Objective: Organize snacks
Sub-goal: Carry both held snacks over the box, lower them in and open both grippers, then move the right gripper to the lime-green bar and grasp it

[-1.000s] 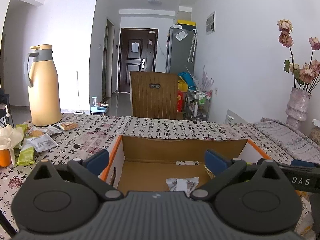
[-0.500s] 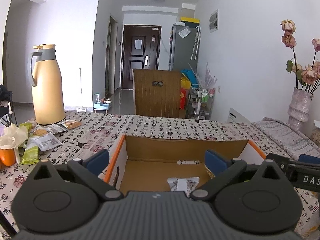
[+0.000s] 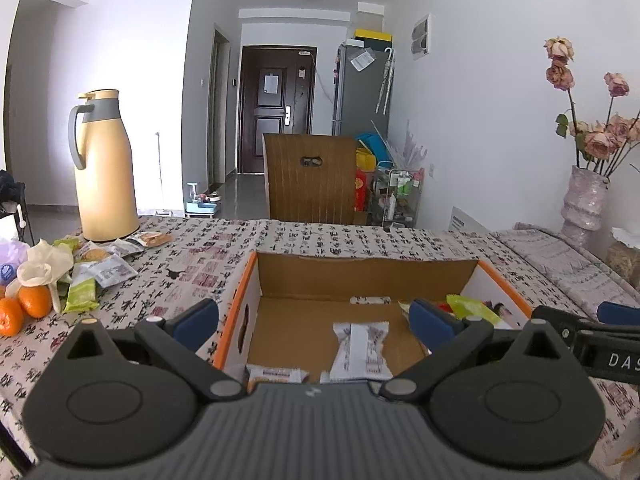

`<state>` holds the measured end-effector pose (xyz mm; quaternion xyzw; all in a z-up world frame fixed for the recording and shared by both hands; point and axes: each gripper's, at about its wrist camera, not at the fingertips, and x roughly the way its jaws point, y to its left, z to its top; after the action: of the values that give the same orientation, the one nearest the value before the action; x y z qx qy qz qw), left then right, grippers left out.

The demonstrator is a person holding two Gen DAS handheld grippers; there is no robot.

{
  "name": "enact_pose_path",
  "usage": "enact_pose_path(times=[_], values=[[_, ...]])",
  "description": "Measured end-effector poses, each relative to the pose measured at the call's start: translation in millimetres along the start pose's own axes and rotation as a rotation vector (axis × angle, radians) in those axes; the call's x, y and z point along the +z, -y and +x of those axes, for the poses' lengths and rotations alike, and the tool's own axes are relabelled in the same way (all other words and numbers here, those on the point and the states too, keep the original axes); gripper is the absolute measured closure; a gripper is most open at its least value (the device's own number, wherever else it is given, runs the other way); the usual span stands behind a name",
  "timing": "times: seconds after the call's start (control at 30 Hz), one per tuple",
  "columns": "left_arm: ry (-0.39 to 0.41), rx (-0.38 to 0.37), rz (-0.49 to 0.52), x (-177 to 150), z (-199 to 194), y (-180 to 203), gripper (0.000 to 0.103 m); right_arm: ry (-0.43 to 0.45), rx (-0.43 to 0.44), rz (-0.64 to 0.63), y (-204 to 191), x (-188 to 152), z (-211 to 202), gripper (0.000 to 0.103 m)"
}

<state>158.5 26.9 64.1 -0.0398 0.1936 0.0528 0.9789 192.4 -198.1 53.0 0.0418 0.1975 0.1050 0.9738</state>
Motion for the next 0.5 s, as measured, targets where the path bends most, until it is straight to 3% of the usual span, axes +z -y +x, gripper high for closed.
enact_pose_path(times=[0.5], values=[[-0.032, -0.026, -0.015, -33, -49, -13, 0.0, -0.058, 0.026, -0.004, 1, -42, -46, 0.0]])
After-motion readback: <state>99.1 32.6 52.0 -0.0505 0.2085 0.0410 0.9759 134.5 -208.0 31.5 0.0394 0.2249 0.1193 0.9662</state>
